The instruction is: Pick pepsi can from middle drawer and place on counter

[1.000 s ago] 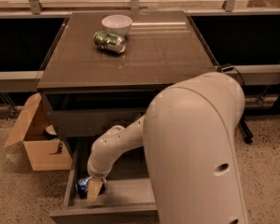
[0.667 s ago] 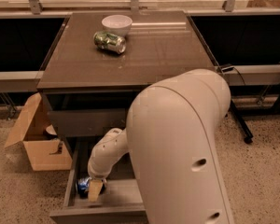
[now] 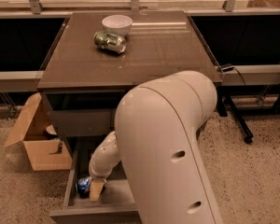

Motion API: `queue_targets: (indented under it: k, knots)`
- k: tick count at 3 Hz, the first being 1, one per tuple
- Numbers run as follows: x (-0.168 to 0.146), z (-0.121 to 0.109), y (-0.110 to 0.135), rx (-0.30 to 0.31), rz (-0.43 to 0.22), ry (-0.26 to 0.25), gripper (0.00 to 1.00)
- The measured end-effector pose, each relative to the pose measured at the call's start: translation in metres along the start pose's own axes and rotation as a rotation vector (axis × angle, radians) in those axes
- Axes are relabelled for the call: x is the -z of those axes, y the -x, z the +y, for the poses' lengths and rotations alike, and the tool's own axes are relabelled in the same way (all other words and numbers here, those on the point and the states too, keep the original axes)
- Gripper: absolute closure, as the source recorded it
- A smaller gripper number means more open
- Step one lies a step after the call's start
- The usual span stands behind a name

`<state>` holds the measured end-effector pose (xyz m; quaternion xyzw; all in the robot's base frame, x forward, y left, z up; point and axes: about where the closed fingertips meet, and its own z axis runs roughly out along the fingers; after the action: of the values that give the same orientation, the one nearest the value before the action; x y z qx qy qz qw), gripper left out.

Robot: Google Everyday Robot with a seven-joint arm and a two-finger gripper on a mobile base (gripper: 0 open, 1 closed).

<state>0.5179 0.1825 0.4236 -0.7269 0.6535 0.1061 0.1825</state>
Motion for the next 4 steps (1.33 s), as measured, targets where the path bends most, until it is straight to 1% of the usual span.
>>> queue_targets:
  k: [2, 3, 4]
  knots:
    - [-0.024, -0.004, -0.006, 0.003, -0.022, 0.016, 0.0]
    - [-0.036, -0.006, -0.009, -0.003, -0.029, 0.032, 0.27]
    - [-0.043, -0.008, -0.01, -0.003, -0.035, 0.044, 0.5]
